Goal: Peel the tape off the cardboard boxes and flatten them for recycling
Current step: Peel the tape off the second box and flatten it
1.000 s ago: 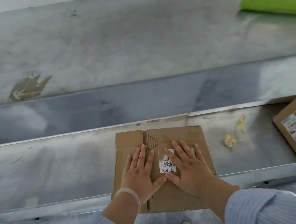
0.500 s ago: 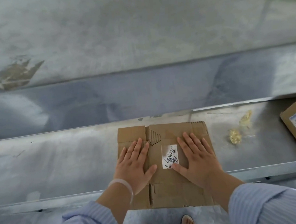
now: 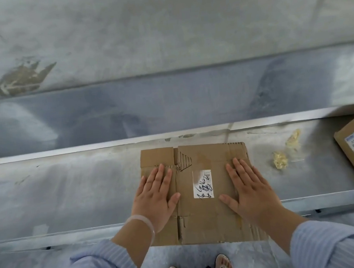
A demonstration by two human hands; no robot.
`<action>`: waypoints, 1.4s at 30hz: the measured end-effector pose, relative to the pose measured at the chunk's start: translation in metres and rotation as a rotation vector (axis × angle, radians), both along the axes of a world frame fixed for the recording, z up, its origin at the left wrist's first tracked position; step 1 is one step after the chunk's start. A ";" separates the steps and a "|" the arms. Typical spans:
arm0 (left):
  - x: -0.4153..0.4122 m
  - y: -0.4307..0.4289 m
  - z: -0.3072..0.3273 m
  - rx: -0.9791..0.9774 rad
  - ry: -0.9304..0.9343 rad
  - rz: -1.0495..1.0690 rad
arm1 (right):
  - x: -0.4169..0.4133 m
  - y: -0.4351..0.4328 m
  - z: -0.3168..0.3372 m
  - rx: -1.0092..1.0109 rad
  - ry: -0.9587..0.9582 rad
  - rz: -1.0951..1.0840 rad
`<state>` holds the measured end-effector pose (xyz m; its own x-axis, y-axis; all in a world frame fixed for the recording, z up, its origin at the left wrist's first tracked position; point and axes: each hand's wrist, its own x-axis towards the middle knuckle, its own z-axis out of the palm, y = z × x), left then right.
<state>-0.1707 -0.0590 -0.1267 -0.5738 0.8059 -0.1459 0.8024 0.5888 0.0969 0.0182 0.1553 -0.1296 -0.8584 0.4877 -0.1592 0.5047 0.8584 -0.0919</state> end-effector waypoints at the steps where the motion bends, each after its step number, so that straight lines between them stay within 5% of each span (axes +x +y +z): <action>1: 0.002 0.000 0.001 -0.001 0.011 0.000 | 0.000 -0.001 0.001 0.004 -0.006 0.006; 19: 0.016 0.000 -0.001 -0.022 0.015 -0.075 | -0.001 -0.018 0.006 -0.007 -0.039 0.096; 42: 0.020 -0.032 0.005 0.067 0.012 0.196 | 0.034 0.007 0.013 -0.044 -0.025 -0.044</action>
<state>-0.1504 -0.0911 -0.1214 -0.7217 0.6866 -0.0880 0.6747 0.7261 0.1323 0.0522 0.1620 -0.1170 -0.8318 0.5168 -0.2028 0.5444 0.8308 -0.1157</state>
